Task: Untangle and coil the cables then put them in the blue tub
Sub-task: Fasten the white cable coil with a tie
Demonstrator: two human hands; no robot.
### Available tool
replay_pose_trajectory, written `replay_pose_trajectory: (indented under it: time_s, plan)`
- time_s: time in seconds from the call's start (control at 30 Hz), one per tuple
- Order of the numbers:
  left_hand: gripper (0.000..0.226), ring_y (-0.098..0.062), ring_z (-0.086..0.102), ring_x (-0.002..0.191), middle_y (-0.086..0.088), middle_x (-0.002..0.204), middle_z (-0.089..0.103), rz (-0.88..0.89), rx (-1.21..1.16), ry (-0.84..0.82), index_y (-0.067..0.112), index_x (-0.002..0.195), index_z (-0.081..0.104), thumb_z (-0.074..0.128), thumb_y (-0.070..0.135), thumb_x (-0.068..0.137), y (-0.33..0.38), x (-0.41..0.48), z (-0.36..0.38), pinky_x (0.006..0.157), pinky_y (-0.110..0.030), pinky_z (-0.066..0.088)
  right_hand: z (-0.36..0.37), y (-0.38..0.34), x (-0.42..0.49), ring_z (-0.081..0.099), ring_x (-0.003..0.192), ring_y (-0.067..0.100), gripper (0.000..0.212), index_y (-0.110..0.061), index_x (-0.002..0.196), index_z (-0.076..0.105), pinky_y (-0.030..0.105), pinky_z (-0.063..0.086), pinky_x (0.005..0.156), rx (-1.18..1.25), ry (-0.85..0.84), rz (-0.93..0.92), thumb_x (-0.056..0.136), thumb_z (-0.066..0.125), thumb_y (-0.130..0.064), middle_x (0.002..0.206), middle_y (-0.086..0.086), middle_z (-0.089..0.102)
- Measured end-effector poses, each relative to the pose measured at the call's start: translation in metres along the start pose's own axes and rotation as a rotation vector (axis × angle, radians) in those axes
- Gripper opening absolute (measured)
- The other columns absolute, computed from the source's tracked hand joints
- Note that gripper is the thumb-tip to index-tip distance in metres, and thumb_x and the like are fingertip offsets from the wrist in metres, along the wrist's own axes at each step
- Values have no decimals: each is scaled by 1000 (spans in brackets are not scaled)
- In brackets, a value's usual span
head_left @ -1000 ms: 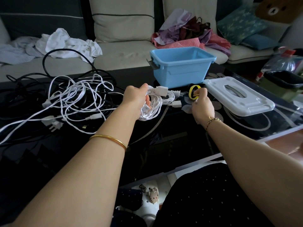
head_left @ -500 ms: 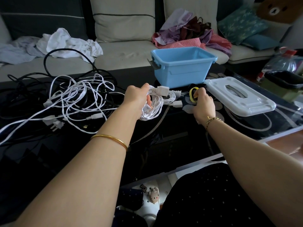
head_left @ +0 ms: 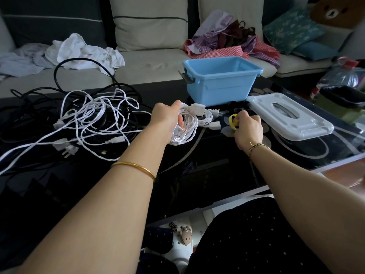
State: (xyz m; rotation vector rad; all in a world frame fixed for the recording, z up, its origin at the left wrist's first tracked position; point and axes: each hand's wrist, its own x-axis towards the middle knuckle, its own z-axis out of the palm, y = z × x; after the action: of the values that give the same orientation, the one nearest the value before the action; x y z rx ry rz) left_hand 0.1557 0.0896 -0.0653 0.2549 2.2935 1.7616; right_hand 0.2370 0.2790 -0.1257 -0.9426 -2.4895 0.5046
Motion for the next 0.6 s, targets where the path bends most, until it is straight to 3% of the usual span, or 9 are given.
replay_pose_trajectory:
  time_s: [0.07,0.13,0.27,0.4,0.53,0.6]
  plan:
    - [47,-18,48,46,-6,49,53,-5,-9,2,5,56,47,46,27,98,0,0,0,56,-23,45,-1,0,-1,43,109,37,40,-4,115,48,41,41,85,21,11,-7,78,40,13,85,11,47]
    - [47,-19,48,46,-5,47,53,-14,-38,2,6,56,47,47,27,98,1,0,0,58,-26,46,0,1,-1,42,107,36,40,-3,115,46,41,42,80,46,-1,0,79,38,14,77,8,44]
    - [46,-18,48,43,0,37,50,-14,-26,8,6,56,47,48,27,97,1,-2,1,55,-24,44,6,5,6,48,102,41,27,-1,109,45,37,34,72,48,61,26,85,38,10,102,23,59]
    - [46,-19,48,45,-2,42,51,-21,-52,10,7,56,46,49,27,97,2,-2,0,64,-30,46,8,9,11,54,98,43,20,-2,107,45,40,37,73,-18,81,33,90,38,3,104,23,61]
    - [47,-17,49,45,-6,52,54,-16,3,7,5,56,48,47,27,97,3,-4,0,50,-20,44,7,8,11,55,98,43,18,-2,107,47,40,37,72,-22,44,38,90,41,1,106,22,60]
    - [46,-17,48,44,-6,51,53,-19,1,9,5,57,49,47,28,97,3,-4,0,51,-21,44,6,7,10,55,97,41,13,-4,101,45,37,36,70,24,-3,35,89,46,-1,104,20,59]
